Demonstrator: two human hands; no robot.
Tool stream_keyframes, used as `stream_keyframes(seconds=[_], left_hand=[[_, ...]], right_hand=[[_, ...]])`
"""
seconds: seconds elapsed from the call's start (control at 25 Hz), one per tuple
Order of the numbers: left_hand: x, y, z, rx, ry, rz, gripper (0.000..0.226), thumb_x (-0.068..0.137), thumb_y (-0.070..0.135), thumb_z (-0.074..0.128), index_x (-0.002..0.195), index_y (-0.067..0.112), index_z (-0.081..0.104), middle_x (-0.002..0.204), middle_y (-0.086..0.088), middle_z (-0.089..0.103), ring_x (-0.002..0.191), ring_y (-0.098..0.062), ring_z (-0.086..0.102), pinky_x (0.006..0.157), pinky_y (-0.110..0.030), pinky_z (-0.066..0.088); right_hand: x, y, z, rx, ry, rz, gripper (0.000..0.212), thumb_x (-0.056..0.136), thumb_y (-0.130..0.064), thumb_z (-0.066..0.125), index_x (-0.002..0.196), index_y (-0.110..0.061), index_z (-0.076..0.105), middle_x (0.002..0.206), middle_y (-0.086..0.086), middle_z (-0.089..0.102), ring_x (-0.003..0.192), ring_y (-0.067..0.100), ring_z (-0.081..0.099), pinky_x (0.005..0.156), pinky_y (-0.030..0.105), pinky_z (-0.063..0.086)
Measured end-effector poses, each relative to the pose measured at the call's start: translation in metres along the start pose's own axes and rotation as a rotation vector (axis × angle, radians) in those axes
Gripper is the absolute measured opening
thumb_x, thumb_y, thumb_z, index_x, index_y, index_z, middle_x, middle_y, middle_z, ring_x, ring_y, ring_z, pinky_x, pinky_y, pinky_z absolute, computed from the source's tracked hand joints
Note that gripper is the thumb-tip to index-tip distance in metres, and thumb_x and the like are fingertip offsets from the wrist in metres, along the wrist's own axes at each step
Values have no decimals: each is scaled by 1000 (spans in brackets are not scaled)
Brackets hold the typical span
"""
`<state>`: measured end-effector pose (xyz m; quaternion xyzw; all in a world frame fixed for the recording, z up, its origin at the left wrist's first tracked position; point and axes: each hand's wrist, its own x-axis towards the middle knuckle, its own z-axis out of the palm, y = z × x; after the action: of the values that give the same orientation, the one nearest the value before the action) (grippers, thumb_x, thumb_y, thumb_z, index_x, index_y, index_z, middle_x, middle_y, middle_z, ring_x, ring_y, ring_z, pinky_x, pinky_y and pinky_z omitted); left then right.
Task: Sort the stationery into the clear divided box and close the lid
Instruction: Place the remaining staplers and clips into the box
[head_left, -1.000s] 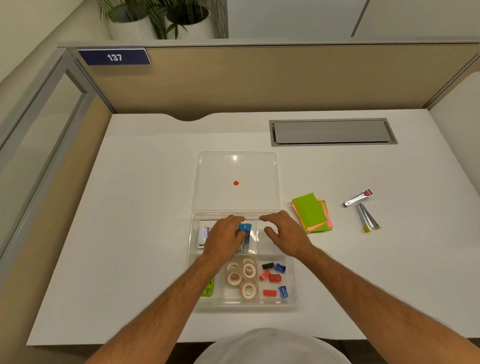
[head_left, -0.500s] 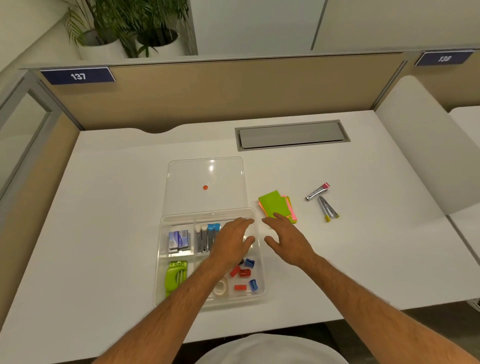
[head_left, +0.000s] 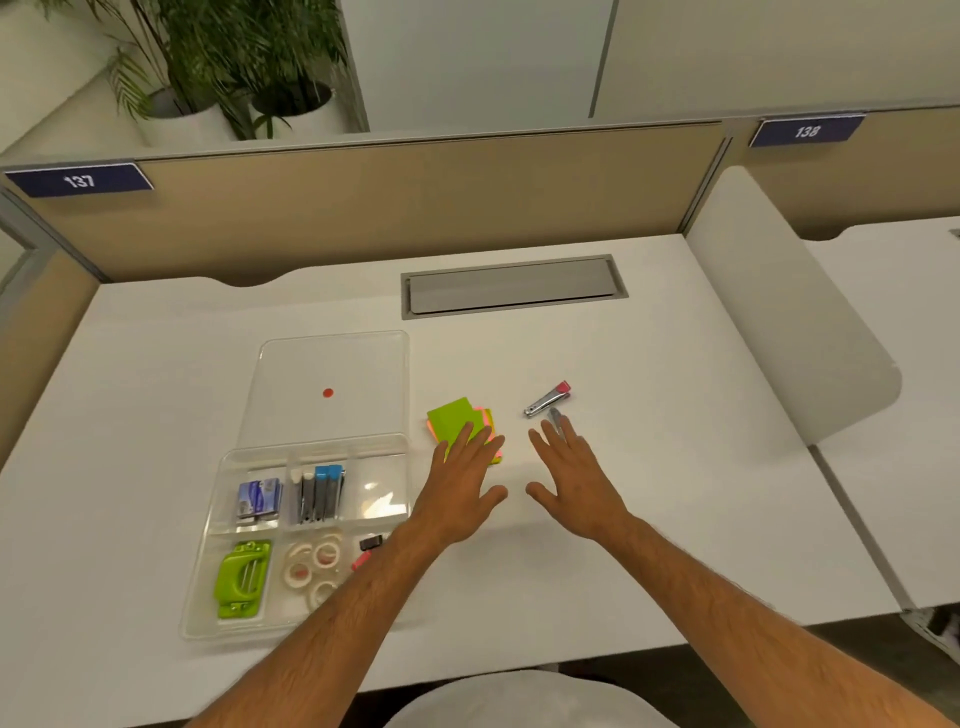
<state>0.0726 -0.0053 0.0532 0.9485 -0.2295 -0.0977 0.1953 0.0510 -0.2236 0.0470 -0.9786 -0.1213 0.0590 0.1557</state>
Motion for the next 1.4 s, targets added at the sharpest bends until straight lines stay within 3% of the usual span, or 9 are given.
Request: stream_keyframes(seconds=[0.2, 0.6, 0.84, 1.08, 1.24, 1.4], left_hand=[[17, 27, 13, -19, -22, -89, 71, 97, 45, 51, 155, 28, 15, 164, 6, 6, 150, -15, -8, 121, -45, 3], [86, 24, 30, 80, -166, -135, 68, 99, 41, 46, 156, 26, 12, 164, 6, 6, 151, -16, -5, 120, -46, 2], [145, 15, 47, 82, -180, -81, 57, 101, 28, 45, 153, 24, 23, 162, 6, 19, 150, -15, 6, 118, -46, 6], [185, 13, 57, 108, -65, 12, 45, 93, 16, 56, 137, 22, 46, 139, 3, 49, 135, -19, 38, 112, -40, 26], [201, 12, 69, 65, -90, -36, 48, 96, 16, 51, 142, 23, 42, 128, 1, 58, 116, -23, 53, 101, -37, 33], [204, 13, 73, 16, -107, -81, 54, 93, 7, 50, 144, 22, 39, 120, -3, 61, 102, -25, 57, 87, -37, 41]], right_hand=[[-4, 39, 1, -58, -77, 61, 80, 97, -50, 44, 155, -18, 0, 163, 8, -13, 148, 28, -22, 120, 45, -2], [19, 85, 19, -53, -191, 147, 80, 96, -50, 44, 155, -21, -1, 164, 7, -7, 145, 27, -27, 119, 47, -4], [41, 95, 33, 37, -191, 254, 76, 95, -49, 46, 155, -22, 8, 163, 5, 9, 150, 30, -12, 120, 47, 4], [59, 100, 35, 119, -77, 304, 66, 91, -44, 56, 149, -21, 33, 155, 3, 34, 149, 28, 12, 118, 40, 20], [58, 103, 38, 141, -51, 329, 62, 90, -42, 61, 144, -19, 42, 144, 0, 47, 144, 28, 25, 116, 40, 28], [60, 99, 39, 154, -41, 362, 57, 87, -45, 63, 137, -20, 50, 130, -3, 58, 130, 25, 39, 102, 35, 38]])
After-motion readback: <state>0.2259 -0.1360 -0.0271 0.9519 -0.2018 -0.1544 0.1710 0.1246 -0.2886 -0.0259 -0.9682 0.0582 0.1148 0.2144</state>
